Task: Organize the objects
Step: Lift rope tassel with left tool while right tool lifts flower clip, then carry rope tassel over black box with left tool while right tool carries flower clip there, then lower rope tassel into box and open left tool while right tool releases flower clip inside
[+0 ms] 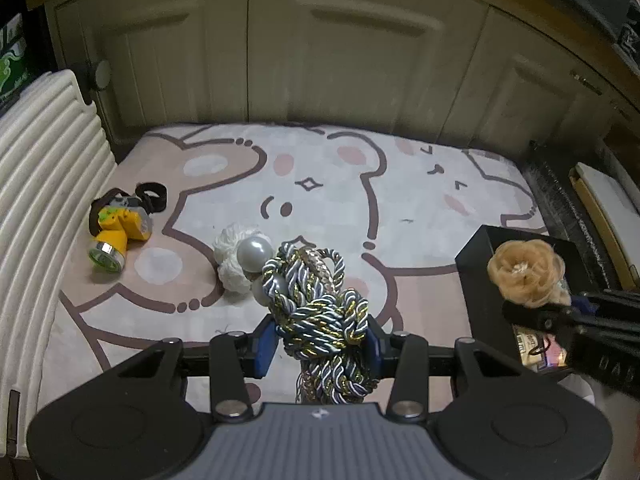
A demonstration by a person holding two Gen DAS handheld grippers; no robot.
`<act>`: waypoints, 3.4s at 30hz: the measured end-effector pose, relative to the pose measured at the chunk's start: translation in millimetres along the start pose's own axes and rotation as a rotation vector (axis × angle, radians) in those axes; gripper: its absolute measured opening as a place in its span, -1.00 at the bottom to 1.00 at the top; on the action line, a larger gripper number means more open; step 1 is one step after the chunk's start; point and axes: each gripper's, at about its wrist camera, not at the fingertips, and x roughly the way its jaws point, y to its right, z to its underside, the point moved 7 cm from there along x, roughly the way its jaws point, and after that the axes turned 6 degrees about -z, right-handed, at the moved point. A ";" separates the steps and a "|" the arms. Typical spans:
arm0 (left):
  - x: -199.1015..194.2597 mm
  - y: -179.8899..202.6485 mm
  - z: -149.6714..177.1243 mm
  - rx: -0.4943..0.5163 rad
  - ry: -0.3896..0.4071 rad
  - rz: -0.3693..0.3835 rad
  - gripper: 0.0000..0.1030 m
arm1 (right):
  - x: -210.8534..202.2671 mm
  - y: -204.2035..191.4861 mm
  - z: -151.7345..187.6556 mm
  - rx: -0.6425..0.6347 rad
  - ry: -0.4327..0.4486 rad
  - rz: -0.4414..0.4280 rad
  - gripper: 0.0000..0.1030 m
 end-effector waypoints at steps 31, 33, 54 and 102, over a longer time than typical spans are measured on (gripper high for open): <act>-4.1 52.2 -13.0 0.088 0.054 0.061 -0.13 | -41.1 58.9 -3.9 0.107 0.090 0.079 -0.59; -2.0 65.3 -14.3 0.101 0.052 0.077 -0.13 | -46.0 71.0 -0.6 0.113 0.088 0.100 -0.59; 16.8 188.4 -13.9 0.198 0.042 0.219 -0.13 | -95.6 186.1 34.1 0.261 0.125 0.219 -0.59; 82.6 255.7 15.0 0.313 -0.088 0.322 0.16 | -40.8 208.6 39.4 0.241 0.026 0.262 -0.34</act>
